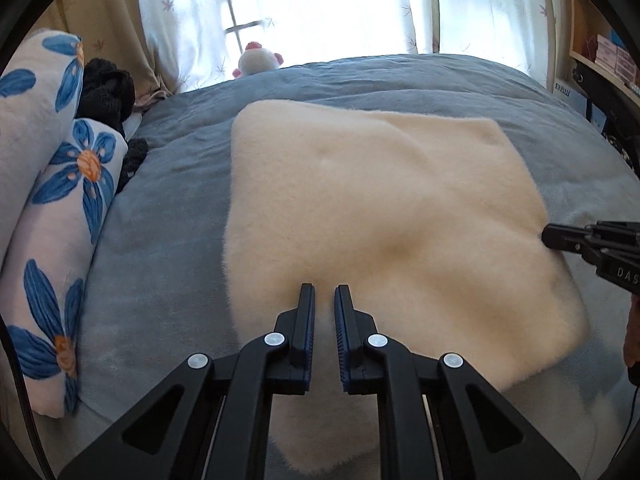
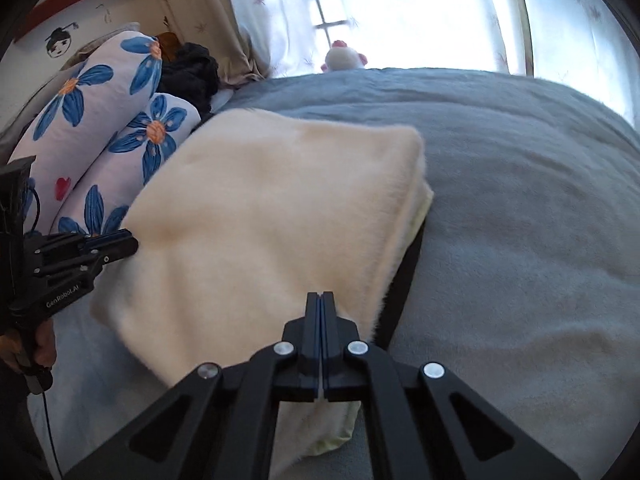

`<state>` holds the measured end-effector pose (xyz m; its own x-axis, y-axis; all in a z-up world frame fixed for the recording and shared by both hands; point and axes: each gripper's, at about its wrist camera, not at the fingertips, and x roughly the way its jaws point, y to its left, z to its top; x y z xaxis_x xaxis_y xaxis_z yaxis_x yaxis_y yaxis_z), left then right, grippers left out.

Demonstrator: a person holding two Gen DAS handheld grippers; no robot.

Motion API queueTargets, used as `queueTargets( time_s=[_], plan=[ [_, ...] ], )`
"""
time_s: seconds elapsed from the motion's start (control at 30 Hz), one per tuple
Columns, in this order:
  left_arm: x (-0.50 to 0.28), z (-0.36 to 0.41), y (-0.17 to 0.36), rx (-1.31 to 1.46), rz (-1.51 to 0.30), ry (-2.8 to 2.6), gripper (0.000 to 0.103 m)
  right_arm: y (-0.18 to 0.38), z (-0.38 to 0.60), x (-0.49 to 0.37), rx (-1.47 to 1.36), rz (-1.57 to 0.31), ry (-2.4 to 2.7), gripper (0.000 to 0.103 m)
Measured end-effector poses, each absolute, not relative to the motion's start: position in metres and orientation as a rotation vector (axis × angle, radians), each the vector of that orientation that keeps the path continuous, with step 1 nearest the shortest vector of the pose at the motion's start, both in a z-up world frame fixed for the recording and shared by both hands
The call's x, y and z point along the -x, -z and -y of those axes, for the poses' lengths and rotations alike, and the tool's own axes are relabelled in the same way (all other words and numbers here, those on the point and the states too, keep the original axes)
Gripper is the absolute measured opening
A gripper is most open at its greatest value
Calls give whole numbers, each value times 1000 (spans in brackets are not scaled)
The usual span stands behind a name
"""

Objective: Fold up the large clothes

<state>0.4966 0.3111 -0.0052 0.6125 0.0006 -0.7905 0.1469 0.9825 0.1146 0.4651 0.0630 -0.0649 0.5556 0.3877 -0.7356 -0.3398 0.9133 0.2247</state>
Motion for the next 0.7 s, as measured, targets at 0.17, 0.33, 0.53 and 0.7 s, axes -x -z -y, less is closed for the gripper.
queueTargets(
  time_s=[0.17, 0.33, 0.53, 0.7],
  plan=[
    [-496, -313, 2, -143, -911, 69, 10, 58, -70, -463, -33, -892, -397, 0],
    [-479, -304, -16, -126, -900, 65, 51, 37, -64, -448, -100, -893, -450, 2],
    [-443, -286, -54, -140, -863, 60, 69, -2, -55, -414, -99, -904, -444, 3],
    [-412, -270, -87, -87, -867, 39, 79, -43, -41, -377, -73, -920, -413, 3]
  ],
)
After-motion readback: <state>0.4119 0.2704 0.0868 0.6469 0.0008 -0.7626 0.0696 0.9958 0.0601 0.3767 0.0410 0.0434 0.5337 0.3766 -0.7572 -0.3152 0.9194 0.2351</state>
